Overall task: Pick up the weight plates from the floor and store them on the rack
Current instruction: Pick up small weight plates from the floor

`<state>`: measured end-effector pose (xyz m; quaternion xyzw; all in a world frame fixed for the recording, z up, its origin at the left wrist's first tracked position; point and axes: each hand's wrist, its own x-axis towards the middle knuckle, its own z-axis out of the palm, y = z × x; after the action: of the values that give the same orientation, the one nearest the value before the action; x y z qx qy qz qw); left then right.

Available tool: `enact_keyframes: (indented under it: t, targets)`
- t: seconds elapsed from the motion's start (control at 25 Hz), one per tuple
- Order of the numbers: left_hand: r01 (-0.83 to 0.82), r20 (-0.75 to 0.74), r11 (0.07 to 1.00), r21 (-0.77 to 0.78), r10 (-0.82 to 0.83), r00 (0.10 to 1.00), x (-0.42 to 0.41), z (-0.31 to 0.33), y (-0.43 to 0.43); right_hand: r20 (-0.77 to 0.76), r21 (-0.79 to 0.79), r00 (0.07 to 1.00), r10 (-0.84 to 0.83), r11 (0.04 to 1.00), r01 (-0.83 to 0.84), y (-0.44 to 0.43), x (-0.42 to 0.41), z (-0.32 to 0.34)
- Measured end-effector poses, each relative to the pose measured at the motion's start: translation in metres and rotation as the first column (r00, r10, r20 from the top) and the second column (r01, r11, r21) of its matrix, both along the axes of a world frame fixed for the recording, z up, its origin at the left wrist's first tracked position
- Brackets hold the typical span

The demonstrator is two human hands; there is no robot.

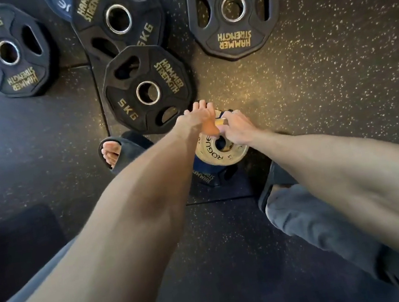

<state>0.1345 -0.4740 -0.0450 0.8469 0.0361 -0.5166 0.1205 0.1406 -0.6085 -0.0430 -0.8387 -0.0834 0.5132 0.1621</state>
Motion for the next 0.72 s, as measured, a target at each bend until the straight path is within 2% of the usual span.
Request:
enact_keyframes:
  t: [0.16, 0.4, 0.56, 0.64, 0.72]
  targets:
    - [0.065, 0.065, 0.991, 0.121, -0.074, 0.995, -0.007, 0.004, -0.003, 0.049, 0.061, 0.997, 0.061, 0.996, -0.064, 0.003, -0.004, 0.003]
    - [-0.008, 0.215, 0.999, 0.050, -0.003, 0.977, -0.024, 0.029, 0.000, 0.203, 0.181, 0.971, 0.129, 0.969, -0.167, -0.011, -0.023, 0.039]
    - [-0.062, 0.257, 0.998, -0.006, 0.061, 0.965, -0.037, 0.041, 0.001, 0.224, 0.253, 0.974, 0.042, 0.962, -0.099, -0.016, -0.033, 0.053]
    - [-0.086, 0.244, 0.995, -0.045, 0.095, 0.965, -0.038, 0.041, 0.004, 0.233, 0.257, 0.971, -0.062, 0.967, 0.000, -0.016, -0.029, 0.057]
    - [-0.099, 0.207, 0.993, -0.064, 0.110, 0.972, -0.036, 0.042, 0.008, 0.175, 0.253, 0.972, -0.157, 0.961, 0.110, -0.014, -0.016, 0.057]
